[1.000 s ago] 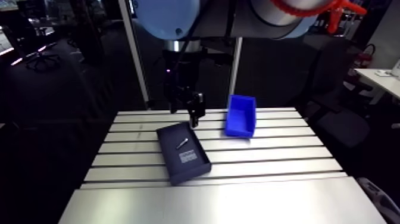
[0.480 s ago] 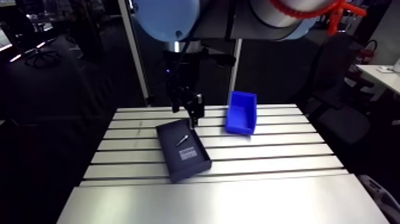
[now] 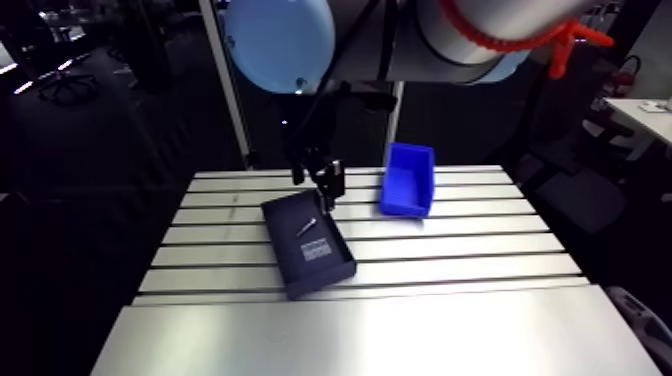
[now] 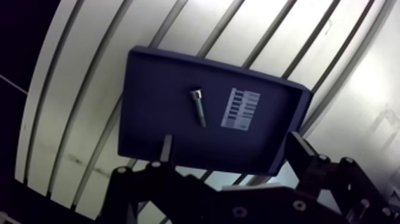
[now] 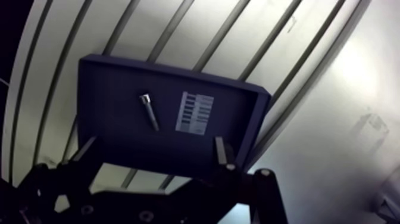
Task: Pick up the M10 bolt from the tray and put it into the blue bin.
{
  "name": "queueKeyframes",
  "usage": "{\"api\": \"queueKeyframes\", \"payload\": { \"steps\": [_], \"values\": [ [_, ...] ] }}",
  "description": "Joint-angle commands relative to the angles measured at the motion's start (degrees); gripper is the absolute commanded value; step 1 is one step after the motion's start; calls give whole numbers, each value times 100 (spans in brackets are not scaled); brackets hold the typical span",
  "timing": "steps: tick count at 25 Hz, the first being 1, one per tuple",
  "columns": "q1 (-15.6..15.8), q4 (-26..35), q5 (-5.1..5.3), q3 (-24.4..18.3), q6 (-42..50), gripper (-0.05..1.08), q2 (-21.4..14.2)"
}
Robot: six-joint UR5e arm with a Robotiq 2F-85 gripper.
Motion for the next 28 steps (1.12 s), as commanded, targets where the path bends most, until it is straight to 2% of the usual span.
{"api": "queueKeyframes", "payload": {
  "steps": [1,14,24,26,28],
  "values": [
    [16,-210,-80,130,43,2,133],
    [121,-491,-71,87,34,1,423],
    [174,-597,-53,113,43,2,519],
    [183,-614,-53,122,43,10,555],
    [183,-632,-53,122,43,12,555]
  ]
}}
